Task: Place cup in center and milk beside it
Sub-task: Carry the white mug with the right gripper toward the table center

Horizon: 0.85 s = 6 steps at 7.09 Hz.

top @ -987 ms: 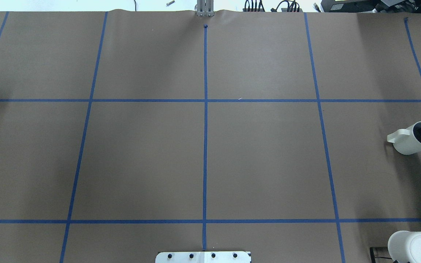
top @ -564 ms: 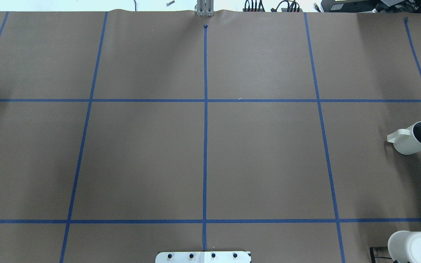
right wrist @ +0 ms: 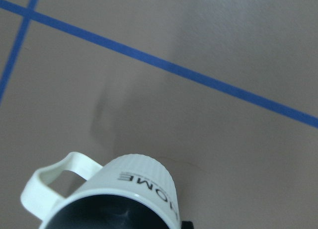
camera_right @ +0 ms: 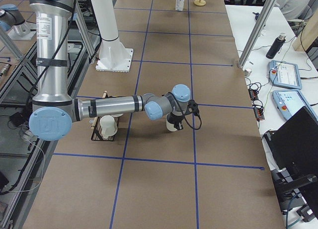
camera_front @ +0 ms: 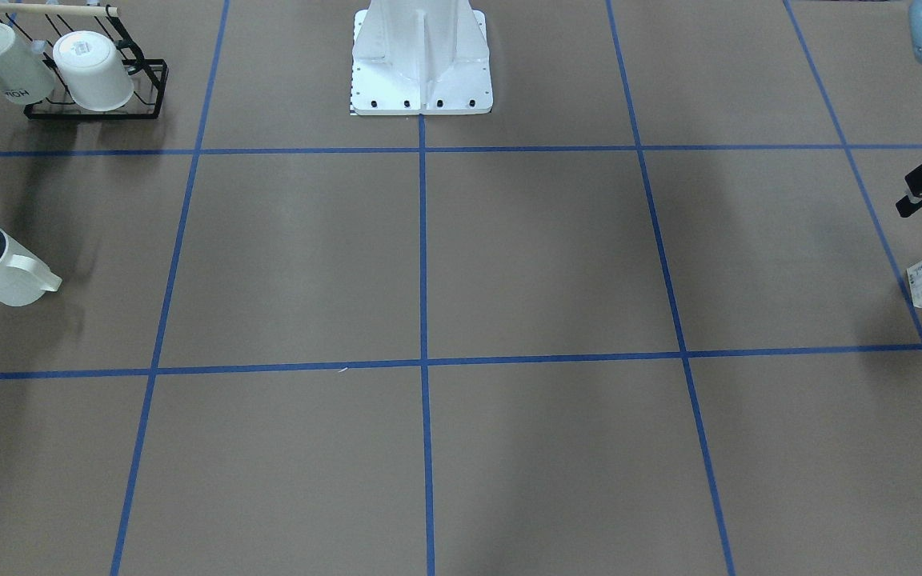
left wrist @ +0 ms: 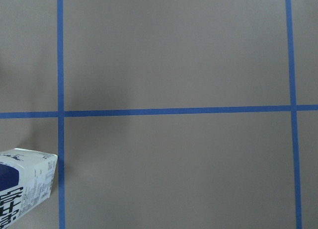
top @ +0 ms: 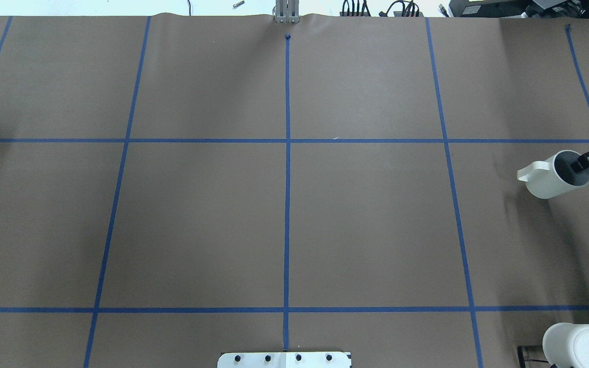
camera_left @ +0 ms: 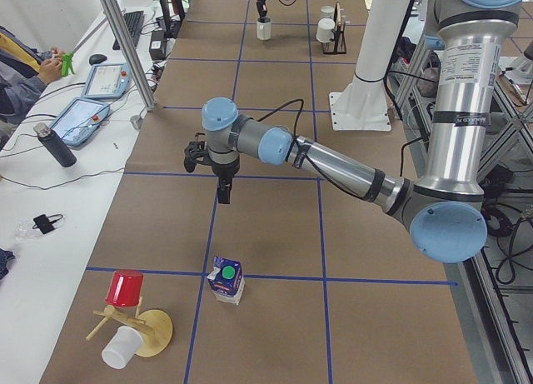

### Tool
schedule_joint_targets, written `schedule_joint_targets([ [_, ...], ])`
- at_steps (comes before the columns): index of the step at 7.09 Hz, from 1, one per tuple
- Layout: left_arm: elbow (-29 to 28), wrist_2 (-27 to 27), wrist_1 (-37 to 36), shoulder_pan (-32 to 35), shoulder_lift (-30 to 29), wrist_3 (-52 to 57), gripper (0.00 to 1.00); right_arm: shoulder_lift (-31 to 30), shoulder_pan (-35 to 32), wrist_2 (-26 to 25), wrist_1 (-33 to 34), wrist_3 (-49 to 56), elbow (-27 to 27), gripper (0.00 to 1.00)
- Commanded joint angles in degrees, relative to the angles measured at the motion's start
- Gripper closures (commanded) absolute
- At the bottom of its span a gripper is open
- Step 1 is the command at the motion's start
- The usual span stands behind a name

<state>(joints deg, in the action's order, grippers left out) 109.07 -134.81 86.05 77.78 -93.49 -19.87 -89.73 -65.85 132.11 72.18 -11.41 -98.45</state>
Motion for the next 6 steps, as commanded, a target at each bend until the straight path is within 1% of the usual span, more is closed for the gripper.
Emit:
schedule_joint_targets([
  [1,-0.3,0.0,0.0,0.1,0.1,0.1,0.02,17.8,7.6,-3.0,9.1,-0.3,-0.2,1.0],
  [2,-0.3,0.0,0.0,0.1,0.1,0.1,0.02,31.7,10.2,-4.9,19.6,0.5,3.8,1.0],
  [3,-0.4,0.0,0.0,0.2,0.1,0.2,0.02,40.7,14.0,-6.9,21.1,0.5,10.4,1.0],
  [5,-0.1,0.0,0.0,0.3,0.2,0.2,0.02,51.9,18.1,-10.1,19.7,0.6,23.7,1.0],
  [6,0.0,0.0,-0.1,0.3,0.2,0.1,0.02,57.3,18.6,-10.2,15.5,0.7,31.9,1.0],
])
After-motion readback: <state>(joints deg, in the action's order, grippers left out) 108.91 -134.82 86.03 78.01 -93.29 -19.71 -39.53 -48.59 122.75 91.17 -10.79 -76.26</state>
